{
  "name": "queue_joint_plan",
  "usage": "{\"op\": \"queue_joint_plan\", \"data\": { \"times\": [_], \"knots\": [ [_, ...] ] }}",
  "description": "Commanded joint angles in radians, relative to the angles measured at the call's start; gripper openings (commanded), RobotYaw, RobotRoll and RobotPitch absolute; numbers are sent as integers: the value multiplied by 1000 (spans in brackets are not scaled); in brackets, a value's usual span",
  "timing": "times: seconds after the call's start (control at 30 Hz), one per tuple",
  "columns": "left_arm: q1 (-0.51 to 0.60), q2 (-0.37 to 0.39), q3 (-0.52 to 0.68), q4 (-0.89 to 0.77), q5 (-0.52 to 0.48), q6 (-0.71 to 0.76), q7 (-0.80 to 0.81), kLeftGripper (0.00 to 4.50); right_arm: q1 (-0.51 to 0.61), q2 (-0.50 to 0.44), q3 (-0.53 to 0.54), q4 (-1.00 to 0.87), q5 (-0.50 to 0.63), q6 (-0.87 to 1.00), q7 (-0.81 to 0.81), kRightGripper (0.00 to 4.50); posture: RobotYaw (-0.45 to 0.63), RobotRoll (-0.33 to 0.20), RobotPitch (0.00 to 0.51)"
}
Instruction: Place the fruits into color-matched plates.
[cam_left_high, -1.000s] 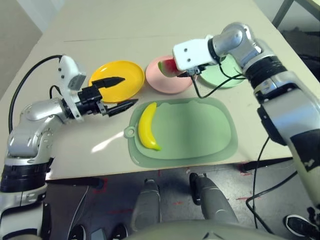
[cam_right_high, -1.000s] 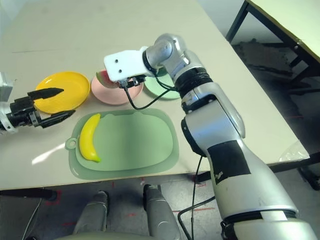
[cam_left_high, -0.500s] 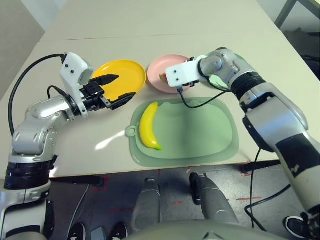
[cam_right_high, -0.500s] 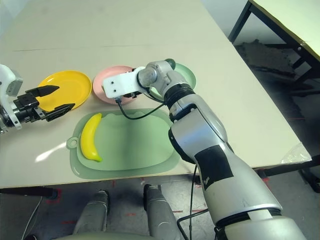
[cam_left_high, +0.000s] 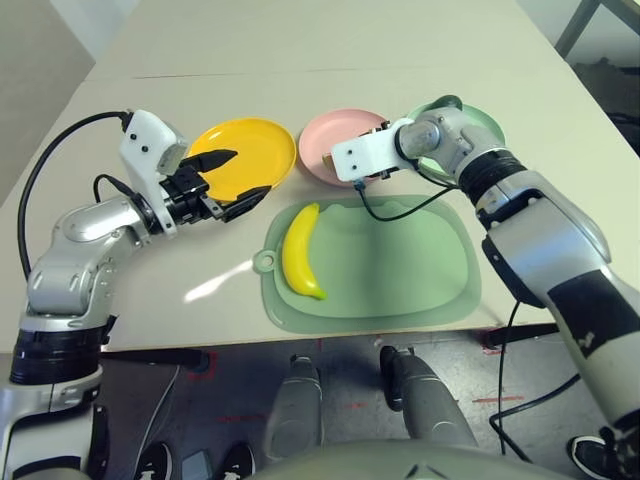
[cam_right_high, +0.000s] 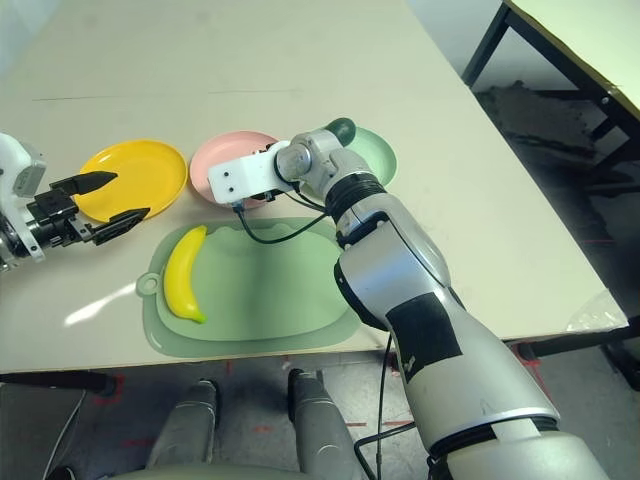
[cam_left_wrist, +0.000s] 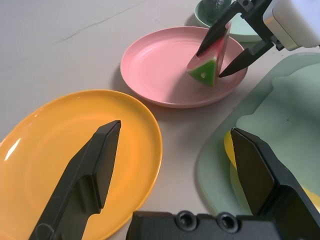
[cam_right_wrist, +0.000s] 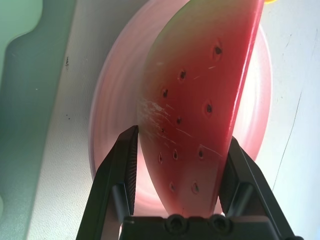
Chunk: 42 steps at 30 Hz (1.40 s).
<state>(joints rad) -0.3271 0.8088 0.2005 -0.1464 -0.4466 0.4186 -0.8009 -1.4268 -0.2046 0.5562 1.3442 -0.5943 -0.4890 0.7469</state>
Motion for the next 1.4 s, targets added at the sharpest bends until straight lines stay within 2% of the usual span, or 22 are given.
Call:
{"op": "queue_joint_plan", "data": {
  "times": [0.03, 0.13, 0.43, 0.6, 0.83, 1.0, 1.17, 1.33, 1.4],
  "knots": [
    [11, -4, 7, 1, 9, -16, -7, 4500, 12, -6, -12, 7, -1, -1, 4, 3491, 51, 0, 214],
    [10, -3, 4, 5, 11, -22, -15, 4500, 14, -11, -13, 7, -1, -1, 4, 4471, 48, 0, 211],
    [8, 3, -2, 17, 26, -36, -41, 4500, -9, -35, -28, -4, 8, -32, 16, 4471, 34, 0, 209],
    [3, 3, -5, 21, 27, -35, -54, 4500, -61, -59, -64, -22, 44, -69, 86, 4471, 17, 0, 206],
    [-22, -1, -20, 42, 37, -43, -70, 4500, -114, -108, -140, -65, 146, -101, 292, 4471, 6, 0, 201],
    [-29, 7, -13, 57, 39, -54, -85, 4500, -88, -137, -259, -154, 317, -18, 504, 4471, 13, 0, 206],
    [-5, 33, 5, 57, 37, -68, -118, 4500, 145, -219, -399, -501, 558, 348, 677, 4471, 22, 0, 218],
    [5, 60, -3, 71, 48, -93, -149, 4500, 499, -281, -502, -974, 771, 793, 642, 4471, 12, 0, 220],
    [2, 64, -7, 78, 51, -103, -161, 4500, 631, -299, -529, -1117, 833, 897, 612, 4471, 9, 0, 220]
  ]
}}
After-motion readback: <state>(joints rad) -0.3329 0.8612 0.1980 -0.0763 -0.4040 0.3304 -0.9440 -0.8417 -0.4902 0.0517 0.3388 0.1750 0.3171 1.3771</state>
